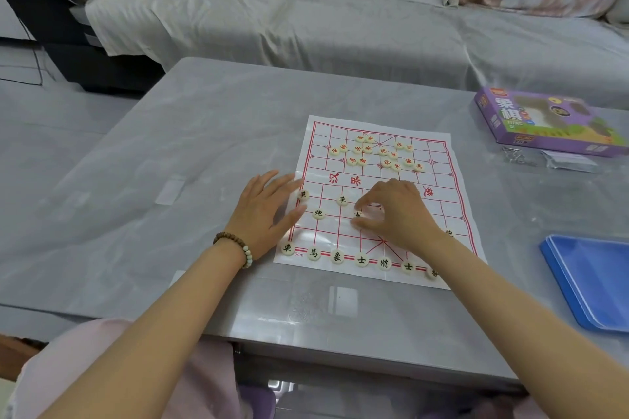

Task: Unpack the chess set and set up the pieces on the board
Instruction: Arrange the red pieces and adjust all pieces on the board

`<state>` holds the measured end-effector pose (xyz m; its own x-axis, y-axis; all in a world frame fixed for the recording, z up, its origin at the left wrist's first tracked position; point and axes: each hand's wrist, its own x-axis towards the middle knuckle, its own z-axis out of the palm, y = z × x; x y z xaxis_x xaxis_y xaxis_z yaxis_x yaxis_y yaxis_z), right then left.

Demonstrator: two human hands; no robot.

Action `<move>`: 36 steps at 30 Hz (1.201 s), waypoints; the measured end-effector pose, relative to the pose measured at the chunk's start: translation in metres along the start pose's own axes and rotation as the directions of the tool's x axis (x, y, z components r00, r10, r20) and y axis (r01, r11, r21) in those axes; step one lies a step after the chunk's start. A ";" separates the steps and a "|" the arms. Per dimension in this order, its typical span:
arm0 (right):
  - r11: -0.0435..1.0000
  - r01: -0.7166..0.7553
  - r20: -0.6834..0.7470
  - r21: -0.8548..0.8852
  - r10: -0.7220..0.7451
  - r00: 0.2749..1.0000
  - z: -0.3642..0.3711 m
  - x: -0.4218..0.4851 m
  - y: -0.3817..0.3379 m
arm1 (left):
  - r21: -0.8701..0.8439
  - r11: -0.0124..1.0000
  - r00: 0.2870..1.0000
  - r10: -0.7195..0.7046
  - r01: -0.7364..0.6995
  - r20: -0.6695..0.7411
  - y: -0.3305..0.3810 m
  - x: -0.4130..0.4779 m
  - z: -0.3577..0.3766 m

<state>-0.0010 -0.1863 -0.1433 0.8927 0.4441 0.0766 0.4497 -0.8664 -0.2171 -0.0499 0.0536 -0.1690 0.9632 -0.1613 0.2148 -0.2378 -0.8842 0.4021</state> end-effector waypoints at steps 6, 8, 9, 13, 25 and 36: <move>0.999 0.032 -0.063 0.017 -0.031 0.998 -0.006 -0.015 0.012 | -0.138 0.990 0.996 -0.039 0.028 -0.080 0.036 0.011 -0.004; 1.000 0.008 -0.080 0.020 -0.006 0.997 -0.015 -0.017 0.017 | -0.129 0.992 0.999 -0.014 0.007 -0.053 0.048 0.015 -0.003; 1.000 -0.003 -0.082 0.021 0.005 0.997 -0.019 -0.019 0.020 | -0.123 0.992 0.999 -0.005 0.001 -0.033 0.053 0.017 -0.002; 0.999 -0.034 -0.073 0.016 0.035 0.997 -0.031 -0.029 0.034 | -0.114 0.993 0.998 0.018 -0.011 0.062 0.070 0.028 0.004; 0.991 -0.125 -0.032 -0.051 0.123 0.992 -0.027 -0.055 0.069 | 0.079 0.988 0.929 0.096 -0.133 0.358 0.127 0.080 0.042; 0.996 -0.045 0.035 0.076 0.043 0.998 -0.026 -0.060 0.078 | 0.070 0.997 0.960 0.005 -0.026 0.278 0.112 0.086 0.038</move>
<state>-0.0185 -0.2858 -0.1395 0.9094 0.4147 0.0328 0.4054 -0.8657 -0.2937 0.0108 -0.0756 -0.1399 0.9587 -0.2817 -0.0392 -0.2533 -0.9083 0.3330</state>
